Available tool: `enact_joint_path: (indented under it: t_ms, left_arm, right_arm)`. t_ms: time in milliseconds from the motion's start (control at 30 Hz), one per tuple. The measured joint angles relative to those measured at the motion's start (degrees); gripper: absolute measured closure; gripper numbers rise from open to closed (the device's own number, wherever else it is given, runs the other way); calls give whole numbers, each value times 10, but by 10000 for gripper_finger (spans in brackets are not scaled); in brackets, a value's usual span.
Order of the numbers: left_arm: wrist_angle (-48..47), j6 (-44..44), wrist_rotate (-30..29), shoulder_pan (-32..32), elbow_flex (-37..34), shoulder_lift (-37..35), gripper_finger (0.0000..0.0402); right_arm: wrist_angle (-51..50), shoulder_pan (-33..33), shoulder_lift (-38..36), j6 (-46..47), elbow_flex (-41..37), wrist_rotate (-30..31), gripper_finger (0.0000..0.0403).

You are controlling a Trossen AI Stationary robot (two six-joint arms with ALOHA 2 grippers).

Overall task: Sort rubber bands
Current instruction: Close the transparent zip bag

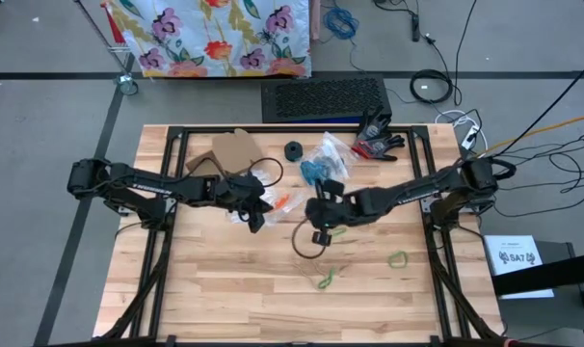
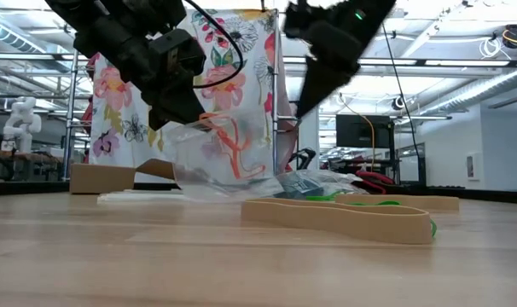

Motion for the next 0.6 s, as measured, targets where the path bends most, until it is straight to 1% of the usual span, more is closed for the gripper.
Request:
enact_joint_path:
  t_ms: [133, 267, 333, 400, 467, 600]
  left_arm:
    - [1, 0, 0, 0, 0, 0, 389]
    - [2, 0, 1, 0, 0, 0, 389]
    - [2, 0, 1, 0, 0, 0, 389]
    - [2, 0, 1, 0, 0, 0, 389]
    - [4, 0, 2, 0, 0, 0, 389]
    - [6, -1, 3, 0, 0, 0, 389]
  right_arm:
    - [111, 13, -38, 62, -118, 1, 381]
    - [287, 20, -77, 101, -234, -4, 381]
    - [375, 20, -82, 108, -276, -6, 381]
    - [436, 20, -82, 112, -300, -8, 381]
    - [457, 20, -82, 113, -308, -8, 381]
    - [451, 20, -81, 105, -309, -7, 381]
